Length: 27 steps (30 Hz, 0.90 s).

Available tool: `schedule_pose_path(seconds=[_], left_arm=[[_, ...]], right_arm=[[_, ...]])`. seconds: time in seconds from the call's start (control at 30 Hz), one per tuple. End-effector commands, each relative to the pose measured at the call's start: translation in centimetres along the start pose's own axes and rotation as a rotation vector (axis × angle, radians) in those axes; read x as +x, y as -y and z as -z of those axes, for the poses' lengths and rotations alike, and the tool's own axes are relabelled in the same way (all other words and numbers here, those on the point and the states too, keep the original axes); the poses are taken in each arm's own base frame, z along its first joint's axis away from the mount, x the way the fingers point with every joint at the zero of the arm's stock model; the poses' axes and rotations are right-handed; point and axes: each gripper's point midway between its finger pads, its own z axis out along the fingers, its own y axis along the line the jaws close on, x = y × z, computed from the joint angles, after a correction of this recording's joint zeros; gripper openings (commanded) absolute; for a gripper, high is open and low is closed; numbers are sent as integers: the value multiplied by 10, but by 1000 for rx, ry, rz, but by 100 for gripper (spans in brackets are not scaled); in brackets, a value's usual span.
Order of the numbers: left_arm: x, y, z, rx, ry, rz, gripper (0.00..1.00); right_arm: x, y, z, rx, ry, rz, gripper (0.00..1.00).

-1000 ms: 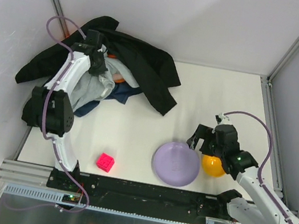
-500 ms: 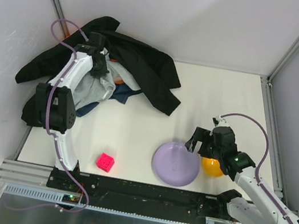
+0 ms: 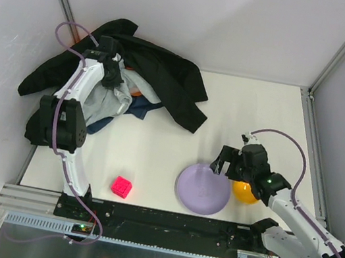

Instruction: Pick out a specific cloth from the pile

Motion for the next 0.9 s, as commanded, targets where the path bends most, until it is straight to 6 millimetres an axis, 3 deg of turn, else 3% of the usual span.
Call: schedule_pose_path(seconds=[0.0, 0.23, 0.37, 0.6, 0.87], left_arm=[[-56, -37, 26, -71, 186, 85, 6], [-96, -29, 69, 41, 327, 118, 8], [-111, -25, 68, 55, 350, 133, 9], [-109, -37, 4, -21, 280, 208, 10], [-76, -51, -85, -86, 128, 266, 13]], right_arm=[[-7, -13, -4, -35, 21, -9, 99], [-7, -26, -17, -57, -6, 12, 99], [-12, -32, -20, -54, -4, 31, 99], [-14, -30, -18, -40, 2, 33, 99], [-13, -28, -20, -27, 2, 47, 99]])
